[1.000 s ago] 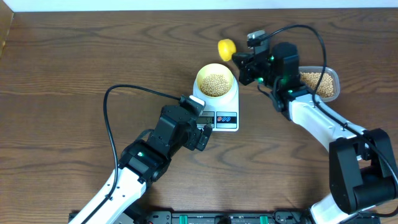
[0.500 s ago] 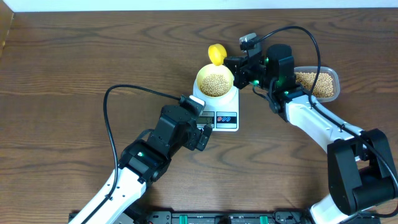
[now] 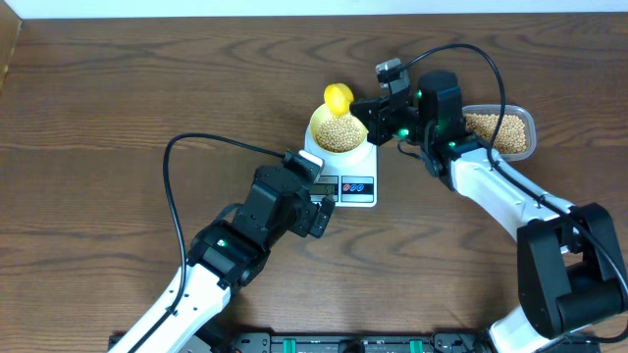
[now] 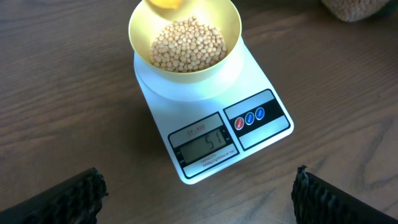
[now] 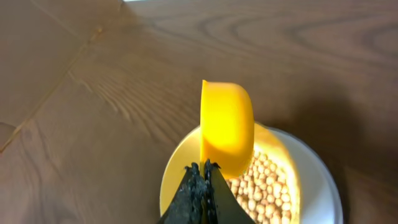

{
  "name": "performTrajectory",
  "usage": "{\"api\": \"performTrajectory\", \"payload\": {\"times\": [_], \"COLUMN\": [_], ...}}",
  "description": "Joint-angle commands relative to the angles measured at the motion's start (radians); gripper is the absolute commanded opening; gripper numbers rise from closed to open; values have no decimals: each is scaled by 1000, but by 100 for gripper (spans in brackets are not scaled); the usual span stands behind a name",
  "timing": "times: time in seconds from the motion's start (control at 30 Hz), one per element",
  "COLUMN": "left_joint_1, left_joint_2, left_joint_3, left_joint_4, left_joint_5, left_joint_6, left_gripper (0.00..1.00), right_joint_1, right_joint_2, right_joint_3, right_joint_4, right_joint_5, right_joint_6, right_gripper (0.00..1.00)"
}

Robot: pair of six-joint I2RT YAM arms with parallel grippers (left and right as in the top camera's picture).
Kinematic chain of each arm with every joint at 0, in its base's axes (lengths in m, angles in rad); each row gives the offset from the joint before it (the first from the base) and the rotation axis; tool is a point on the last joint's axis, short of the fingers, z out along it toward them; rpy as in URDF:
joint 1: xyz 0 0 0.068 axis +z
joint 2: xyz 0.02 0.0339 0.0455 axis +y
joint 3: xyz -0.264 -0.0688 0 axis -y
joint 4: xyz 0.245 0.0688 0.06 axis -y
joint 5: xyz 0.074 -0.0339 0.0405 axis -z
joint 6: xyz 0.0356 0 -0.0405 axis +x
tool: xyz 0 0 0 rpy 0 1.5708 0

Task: Scoop item into bowl and weigh 50g on scale
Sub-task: 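Carry the scoop left back over the yellow bowl on the scale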

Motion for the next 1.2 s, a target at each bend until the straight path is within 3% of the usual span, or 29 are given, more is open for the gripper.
{"api": "performTrajectory", "payload": {"times": [0.0,0.4,0.8,1.17], "left_joint_1": [4,4,4,4], "left_joint_2": [2,2,2,2], "left_joint_3": [2,2,2,2], "left_joint_4": [1,1,1,1], "left_joint_5": [-11,-11,-11,-11], "left_joint_6": [-16,-16,-16,-16], "left_gripper": [98,98,98,98], "right_joint_1": [4,4,40,90], "right_joint_2": [-1,-1,0,9], "right_joint_3": [103,338,340,339], "right_joint_4": [-98,-528,-599,-616], "right_joint_5": [-21,109,116,272], "right_joint_6": [-39,-292,-410,-528], "right_gripper": [1,1,1,1]}}
